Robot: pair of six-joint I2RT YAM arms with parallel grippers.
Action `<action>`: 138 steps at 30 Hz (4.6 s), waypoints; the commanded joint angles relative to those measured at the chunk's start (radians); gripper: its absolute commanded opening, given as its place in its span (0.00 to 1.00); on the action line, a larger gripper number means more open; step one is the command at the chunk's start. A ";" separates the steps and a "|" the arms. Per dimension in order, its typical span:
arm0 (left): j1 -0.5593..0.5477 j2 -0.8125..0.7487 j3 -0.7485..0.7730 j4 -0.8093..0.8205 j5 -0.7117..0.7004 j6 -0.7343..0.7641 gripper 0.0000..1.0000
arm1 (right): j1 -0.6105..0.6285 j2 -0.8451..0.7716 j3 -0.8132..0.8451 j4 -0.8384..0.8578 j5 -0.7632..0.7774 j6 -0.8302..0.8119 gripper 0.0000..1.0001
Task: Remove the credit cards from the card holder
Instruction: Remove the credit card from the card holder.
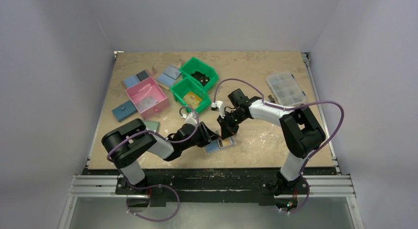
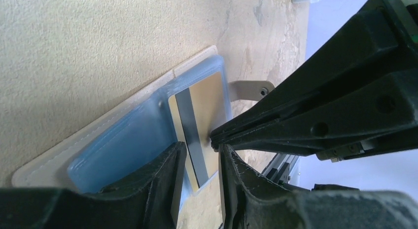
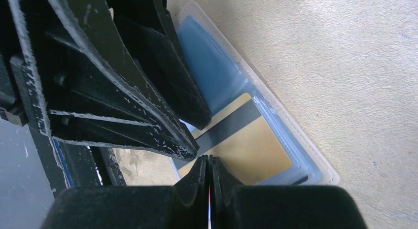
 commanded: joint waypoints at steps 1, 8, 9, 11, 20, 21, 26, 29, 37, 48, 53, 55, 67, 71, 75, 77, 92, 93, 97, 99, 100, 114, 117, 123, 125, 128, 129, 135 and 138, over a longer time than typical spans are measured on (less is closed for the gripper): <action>-0.002 0.017 0.049 -0.180 -0.003 0.022 0.35 | 0.006 0.029 0.012 -0.014 0.070 -0.018 0.07; -0.002 -0.034 0.049 -0.258 -0.051 0.055 0.35 | 0.005 0.030 0.012 -0.013 0.070 -0.017 0.07; -0.002 -0.047 0.043 -0.258 -0.055 0.059 0.35 | 0.006 0.030 0.012 -0.012 0.071 -0.016 0.07; -0.002 -0.056 0.038 -0.259 -0.057 0.068 0.36 | 0.006 0.031 0.012 -0.012 0.072 -0.014 0.07; -0.003 -0.017 0.055 -0.275 -0.047 0.075 0.35 | 0.006 0.032 0.012 -0.011 0.072 -0.013 0.07; -0.002 -0.013 0.058 -0.271 -0.042 0.074 0.35 | 0.006 0.032 0.012 -0.012 0.072 -0.013 0.07; -0.002 0.018 0.084 -0.291 -0.035 0.076 0.34 | 0.005 0.032 0.014 -0.015 0.072 -0.015 0.07; -0.003 0.040 0.103 -0.334 -0.037 0.082 0.33 | 0.005 0.032 0.014 -0.015 0.070 -0.016 0.07; -0.001 0.026 0.086 -0.377 -0.054 0.089 0.16 | 0.005 0.032 0.014 -0.013 0.078 -0.009 0.07; 0.044 0.007 -0.050 -0.130 0.043 0.052 0.00 | 0.005 0.048 0.011 -0.008 0.137 0.014 0.10; 0.060 0.033 -0.096 -0.007 0.087 0.036 0.00 | 0.006 0.049 0.011 -0.009 0.139 0.014 0.15; 0.069 0.039 -0.114 0.034 0.099 0.030 0.00 | 0.006 0.050 0.011 -0.009 0.143 0.015 0.16; 0.113 0.032 -0.205 0.178 0.154 0.004 0.00 | 0.005 0.045 0.018 -0.021 0.128 -0.003 0.30; 0.114 0.100 -0.204 0.312 0.198 -0.045 0.10 | 0.004 0.047 0.018 -0.024 0.123 -0.006 0.29; 0.114 0.206 -0.212 0.530 0.236 -0.106 0.15 | 0.005 0.050 0.018 -0.024 0.122 -0.007 0.29; 0.114 0.259 -0.227 0.650 0.239 -0.139 0.23 | 0.005 0.050 0.018 -0.024 0.122 -0.007 0.29; 0.074 -0.072 -0.193 0.141 0.050 0.025 0.35 | 0.006 0.058 0.020 -0.027 0.121 -0.009 0.30; 0.059 -0.133 -0.157 0.018 0.010 0.063 0.36 | 0.006 0.058 0.020 -0.027 0.122 -0.010 0.30; 0.026 -0.278 -0.139 -0.136 -0.080 0.120 0.54 | 0.006 0.058 0.020 -0.027 0.121 -0.010 0.30; 0.027 -0.290 -0.169 -0.078 -0.071 0.097 0.66 | 0.006 0.058 0.020 -0.027 0.121 -0.011 0.30; 0.028 -0.281 -0.181 -0.042 -0.062 0.084 0.67 | 0.006 0.057 0.020 -0.027 0.121 -0.010 0.30; 0.018 -0.082 -0.154 0.227 0.022 -0.019 0.52 | 0.006 0.056 0.020 -0.029 0.124 -0.011 0.30; 0.013 -0.088 -0.152 0.229 0.012 -0.024 0.51 | 0.006 0.056 0.020 -0.029 0.124 -0.011 0.30; -0.011 -0.063 -0.121 0.213 -0.003 -0.048 0.48 | 0.006 0.059 0.020 -0.028 0.128 -0.011 0.30; -0.011 -0.040 -0.118 0.218 -0.003 -0.068 0.44 | 0.006 0.058 0.019 -0.026 0.132 -0.009 0.29; -0.011 -0.006 -0.109 0.220 -0.003 -0.089 0.43 | 0.005 0.059 0.019 -0.025 0.135 -0.006 0.28; -0.012 0.003 -0.108 0.222 -0.003 -0.095 0.43 | 0.005 0.059 0.018 -0.024 0.136 -0.005 0.27; -0.011 0.021 -0.102 0.192 -0.003 -0.111 0.44 | 0.005 0.061 0.020 -0.027 0.136 -0.005 0.26; -0.012 0.037 -0.093 0.197 -0.003 -0.113 0.44 | 0.006 0.061 0.020 -0.027 0.134 -0.007 0.26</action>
